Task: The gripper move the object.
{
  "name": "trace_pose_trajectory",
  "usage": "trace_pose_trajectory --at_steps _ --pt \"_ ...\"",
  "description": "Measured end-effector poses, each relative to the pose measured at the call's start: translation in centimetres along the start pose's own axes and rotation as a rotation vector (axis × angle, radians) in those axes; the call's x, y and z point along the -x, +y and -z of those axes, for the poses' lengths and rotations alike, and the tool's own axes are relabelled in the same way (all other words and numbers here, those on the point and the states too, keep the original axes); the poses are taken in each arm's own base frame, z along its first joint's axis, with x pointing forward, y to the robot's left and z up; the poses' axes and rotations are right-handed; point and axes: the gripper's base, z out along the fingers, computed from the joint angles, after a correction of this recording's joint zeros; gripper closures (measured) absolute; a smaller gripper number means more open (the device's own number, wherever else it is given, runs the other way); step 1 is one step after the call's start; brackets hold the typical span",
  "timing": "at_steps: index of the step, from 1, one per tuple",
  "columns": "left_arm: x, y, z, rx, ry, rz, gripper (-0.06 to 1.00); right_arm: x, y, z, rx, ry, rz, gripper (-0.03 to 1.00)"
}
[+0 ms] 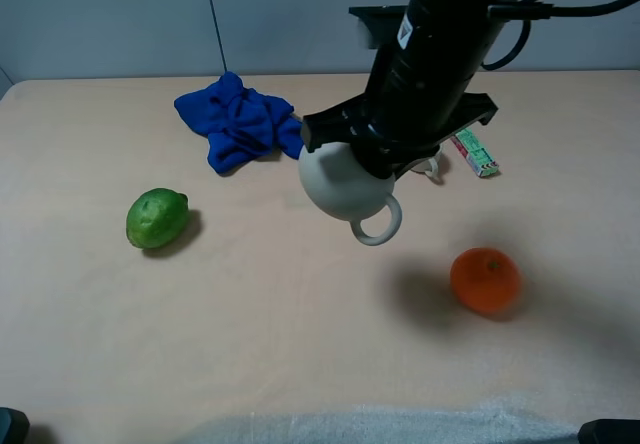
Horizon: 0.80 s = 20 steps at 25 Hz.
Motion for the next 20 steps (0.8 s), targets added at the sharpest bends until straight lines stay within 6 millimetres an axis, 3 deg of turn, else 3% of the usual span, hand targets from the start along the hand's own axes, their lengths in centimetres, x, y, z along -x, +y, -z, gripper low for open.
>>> trace_pose_trajectory --at_steps 9,20 --pt "0.0 0.0 0.0 0.0 0.0 0.0 -0.05 1.4 3.6 -2.3 0.006 0.021 0.07 0.97" --pt "0.0 0.0 0.0 0.0 0.0 0.0 -0.05 3.8 5.3 -4.7 0.043 0.032 0.076 0.97"
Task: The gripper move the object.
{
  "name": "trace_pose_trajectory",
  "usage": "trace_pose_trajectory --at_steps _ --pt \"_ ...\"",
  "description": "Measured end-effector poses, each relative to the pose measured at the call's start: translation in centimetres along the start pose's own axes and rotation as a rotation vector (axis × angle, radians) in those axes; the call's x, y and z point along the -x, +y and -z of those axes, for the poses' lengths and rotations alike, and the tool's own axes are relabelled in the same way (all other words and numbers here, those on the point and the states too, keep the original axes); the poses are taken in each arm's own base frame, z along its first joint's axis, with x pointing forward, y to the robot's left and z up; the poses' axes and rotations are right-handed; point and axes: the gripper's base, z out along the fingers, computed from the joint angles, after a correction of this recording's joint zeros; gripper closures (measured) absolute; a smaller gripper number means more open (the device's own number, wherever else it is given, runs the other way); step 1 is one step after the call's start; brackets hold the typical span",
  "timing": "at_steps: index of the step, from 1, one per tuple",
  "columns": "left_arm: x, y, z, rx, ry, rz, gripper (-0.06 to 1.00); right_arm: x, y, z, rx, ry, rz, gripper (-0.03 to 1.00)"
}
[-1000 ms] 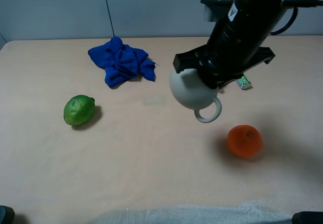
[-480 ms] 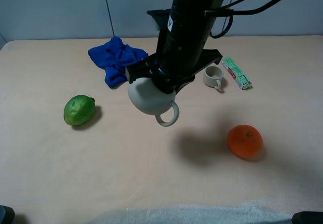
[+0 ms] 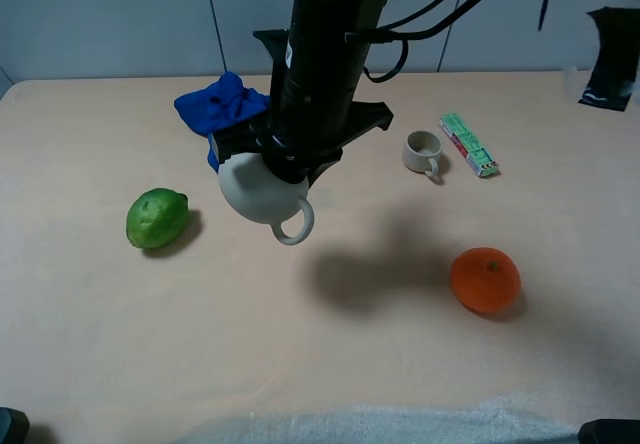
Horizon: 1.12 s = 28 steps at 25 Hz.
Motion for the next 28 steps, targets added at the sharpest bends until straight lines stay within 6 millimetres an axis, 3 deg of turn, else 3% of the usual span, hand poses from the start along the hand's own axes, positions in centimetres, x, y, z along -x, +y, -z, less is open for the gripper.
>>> trace_pose_trajectory --at_steps 15,28 --pt "0.0 0.0 0.0 0.0 0.0 0.0 -0.05 1.7 1.6 -3.7 0.04 -0.016 0.008 0.97" --pt "0.0 0.0 0.0 0.0 0.0 0.0 -0.05 2.4 1.4 -6.9 0.041 -0.039 -0.004 0.97"
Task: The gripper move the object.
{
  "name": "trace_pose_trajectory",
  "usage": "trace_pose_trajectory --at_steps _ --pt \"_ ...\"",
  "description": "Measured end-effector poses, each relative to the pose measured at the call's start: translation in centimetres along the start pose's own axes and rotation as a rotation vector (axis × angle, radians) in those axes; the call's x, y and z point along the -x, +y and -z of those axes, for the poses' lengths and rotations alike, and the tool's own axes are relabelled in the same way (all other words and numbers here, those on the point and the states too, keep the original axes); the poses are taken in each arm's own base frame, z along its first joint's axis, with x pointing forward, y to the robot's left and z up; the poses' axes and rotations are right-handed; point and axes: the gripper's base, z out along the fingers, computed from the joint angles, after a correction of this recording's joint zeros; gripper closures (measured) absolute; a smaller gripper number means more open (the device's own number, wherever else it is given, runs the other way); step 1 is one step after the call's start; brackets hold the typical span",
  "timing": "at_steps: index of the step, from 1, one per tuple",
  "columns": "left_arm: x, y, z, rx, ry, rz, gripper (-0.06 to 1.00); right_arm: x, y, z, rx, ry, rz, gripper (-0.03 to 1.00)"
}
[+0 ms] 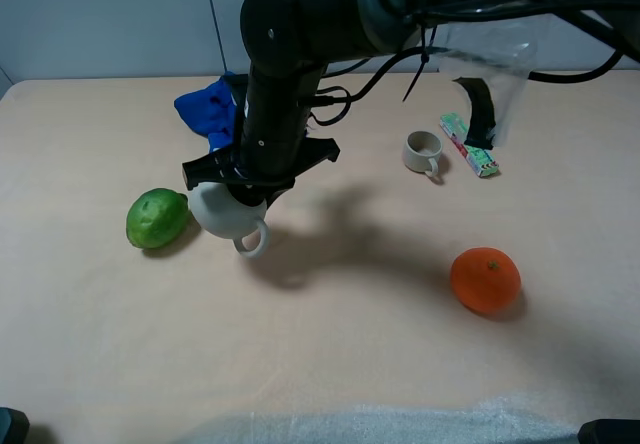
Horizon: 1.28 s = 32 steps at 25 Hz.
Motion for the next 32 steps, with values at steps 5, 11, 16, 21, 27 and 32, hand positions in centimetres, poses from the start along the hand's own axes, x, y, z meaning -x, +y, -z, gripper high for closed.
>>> trace_pose_trajectory --at_steps 5,11,16,21,27,32 --pt "0.0 0.0 0.0 0.0 0.0 0.0 -0.05 0.2 -0.1 -1.1 0.006 -0.017 -0.006 0.97" --pt "0.0 0.0 0.0 0.0 0.0 0.0 -0.05 0.1 -0.4 -2.6 0.0 -0.004 -0.016 0.97" --pt "0.0 0.0 0.0 0.0 0.0 0.0 -0.05 0.4 -0.4 -2.8 0.002 -0.031 -0.008 0.97" --pt "0.0 0.0 0.0 0.0 0.0 0.0 -0.05 0.5 -0.4 -2.8 0.0 -0.039 -0.004 0.97" --pt "0.0 0.0 0.0 0.0 0.0 0.0 -0.05 0.4 -0.6 -2.8 -0.025 -0.035 0.021 0.88" --pt "0.0 0.0 0.0 0.0 0.0 0.0 -0.05 0.4 -0.7 -2.8 -0.04 -0.03 0.035 0.61"
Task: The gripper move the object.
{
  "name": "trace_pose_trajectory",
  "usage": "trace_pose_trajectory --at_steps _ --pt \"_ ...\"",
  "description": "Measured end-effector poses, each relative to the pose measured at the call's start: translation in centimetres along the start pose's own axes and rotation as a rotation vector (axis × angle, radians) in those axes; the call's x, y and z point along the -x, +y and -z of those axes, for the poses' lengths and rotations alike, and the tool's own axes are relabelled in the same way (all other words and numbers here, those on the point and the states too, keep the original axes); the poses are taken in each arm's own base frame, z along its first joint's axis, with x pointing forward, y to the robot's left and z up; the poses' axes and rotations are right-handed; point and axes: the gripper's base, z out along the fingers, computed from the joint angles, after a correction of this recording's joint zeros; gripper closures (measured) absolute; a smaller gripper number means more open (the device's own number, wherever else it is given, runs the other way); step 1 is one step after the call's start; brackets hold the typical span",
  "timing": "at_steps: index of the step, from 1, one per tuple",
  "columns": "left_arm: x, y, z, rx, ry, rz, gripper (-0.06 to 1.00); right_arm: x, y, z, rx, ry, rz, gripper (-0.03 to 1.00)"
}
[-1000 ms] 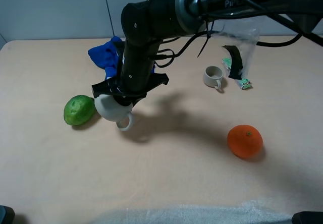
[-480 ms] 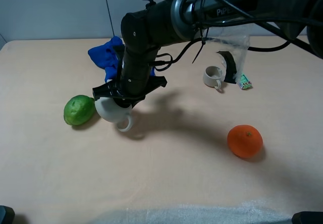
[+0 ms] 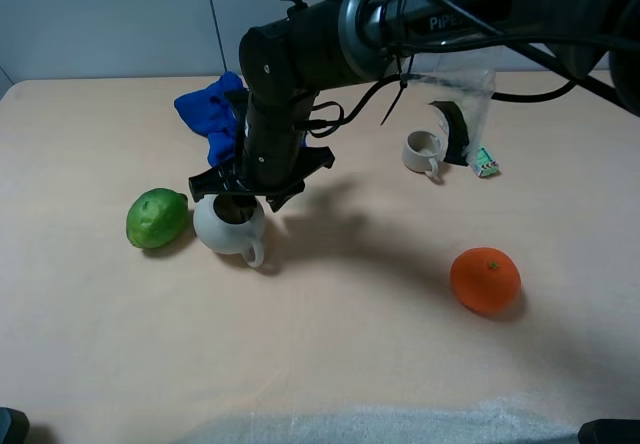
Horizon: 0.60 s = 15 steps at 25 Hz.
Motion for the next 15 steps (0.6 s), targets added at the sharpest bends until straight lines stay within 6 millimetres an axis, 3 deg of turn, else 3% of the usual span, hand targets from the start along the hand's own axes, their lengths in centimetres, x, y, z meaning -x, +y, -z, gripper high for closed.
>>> trace_pose_trajectory --at_steps 6,12,15 --pt "0.0 0.0 0.0 0.0 0.0 0.0 -0.05 -0.01 -0.04 0.0 -0.004 0.001 0.004 0.51" --pt "0.0 0.0 0.0 0.0 0.0 0.0 -0.05 -0.01 -0.05 0.0 -0.005 0.002 0.005 0.31" --pt "0.0 0.0 0.0 0.0 0.0 0.0 -0.05 -0.07 -0.07 0.0 -0.007 0.007 0.005 0.28"
